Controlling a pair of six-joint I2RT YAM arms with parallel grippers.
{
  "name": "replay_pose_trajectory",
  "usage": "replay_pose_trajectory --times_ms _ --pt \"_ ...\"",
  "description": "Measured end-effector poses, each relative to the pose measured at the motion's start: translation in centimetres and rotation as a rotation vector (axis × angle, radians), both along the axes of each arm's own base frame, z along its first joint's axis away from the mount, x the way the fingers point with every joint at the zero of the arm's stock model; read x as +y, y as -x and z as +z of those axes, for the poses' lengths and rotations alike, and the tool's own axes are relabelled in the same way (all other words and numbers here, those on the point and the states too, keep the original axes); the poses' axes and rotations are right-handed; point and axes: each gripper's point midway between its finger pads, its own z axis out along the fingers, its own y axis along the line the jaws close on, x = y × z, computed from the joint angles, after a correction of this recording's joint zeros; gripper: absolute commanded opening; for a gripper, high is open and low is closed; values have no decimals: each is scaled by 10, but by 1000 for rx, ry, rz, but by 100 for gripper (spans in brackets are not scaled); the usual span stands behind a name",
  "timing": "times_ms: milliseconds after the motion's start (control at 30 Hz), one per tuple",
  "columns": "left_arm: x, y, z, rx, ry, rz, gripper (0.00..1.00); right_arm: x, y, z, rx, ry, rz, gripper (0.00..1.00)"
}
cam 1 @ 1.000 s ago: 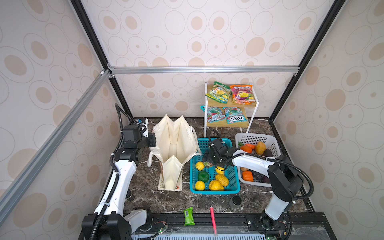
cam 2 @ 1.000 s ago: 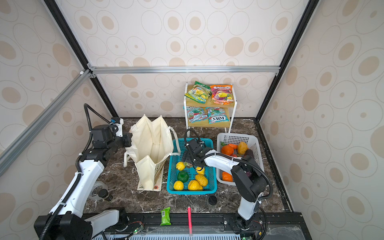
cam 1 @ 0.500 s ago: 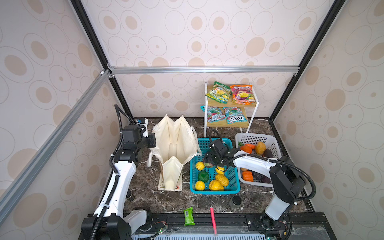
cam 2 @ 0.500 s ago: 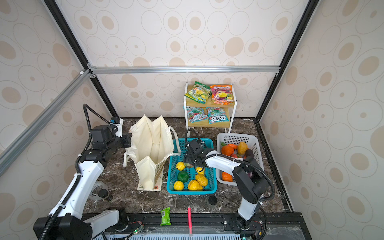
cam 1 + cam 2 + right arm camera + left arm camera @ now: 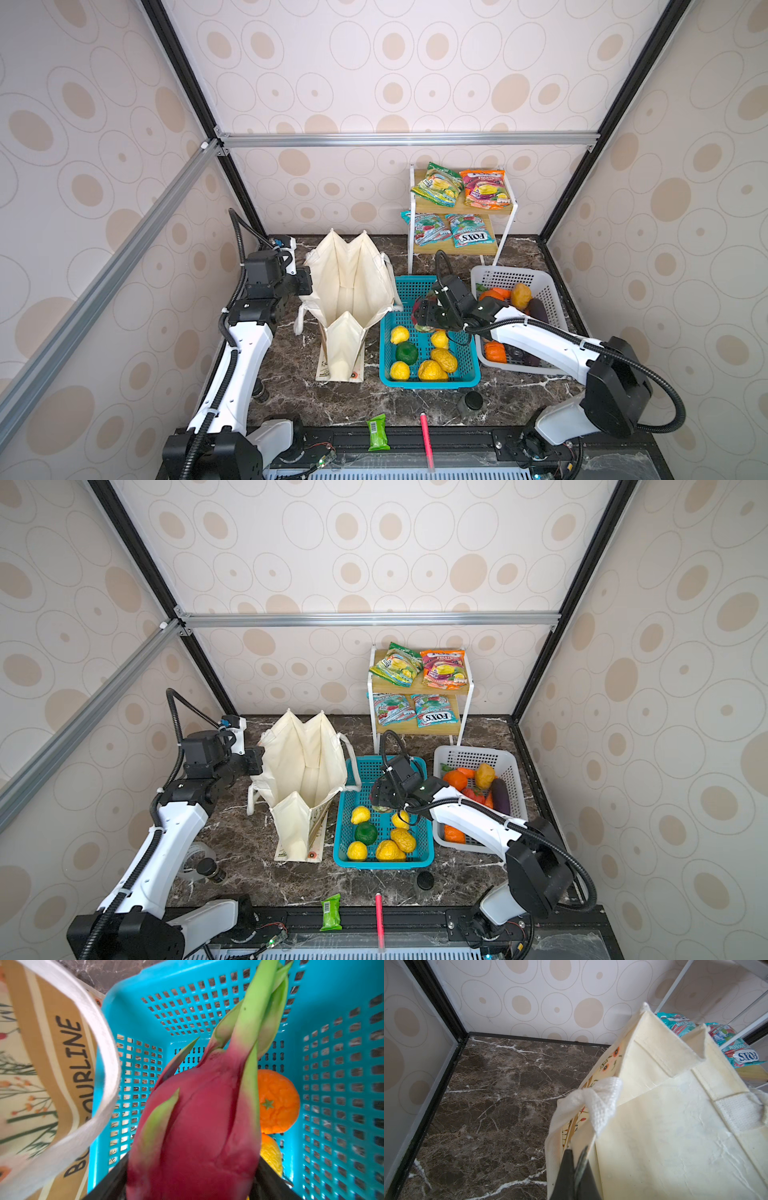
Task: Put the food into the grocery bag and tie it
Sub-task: 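Lift the dragon fruit with the right gripper and carry it into the tote bag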
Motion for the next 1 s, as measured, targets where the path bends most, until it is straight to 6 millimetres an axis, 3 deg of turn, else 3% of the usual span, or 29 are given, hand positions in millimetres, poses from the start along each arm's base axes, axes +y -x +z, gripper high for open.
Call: replay_pose_trajectory --times_ms 267,433,633,733,833,1000 --pt "-2 0 0 -1 15 -7 0 -12 8 53 -118 2 51 61" --pt "-4 0 0 0 26 -12 0 -3 6 98 -223 -6 122 61" --pt "-11 0 3 -9 68 -38 0 54 5 171 -383 -47 295 62" --pt "-14 0 4 -10 84 -46 0 90 0 190 -429 -55 373 62" --pt "-14 0 4 -9 89 -49 0 126 -7 189 -435 -44 438 62" --pt "-15 -1 3 -7 94 -50 0 182 -24 156 -392 7 521 62"
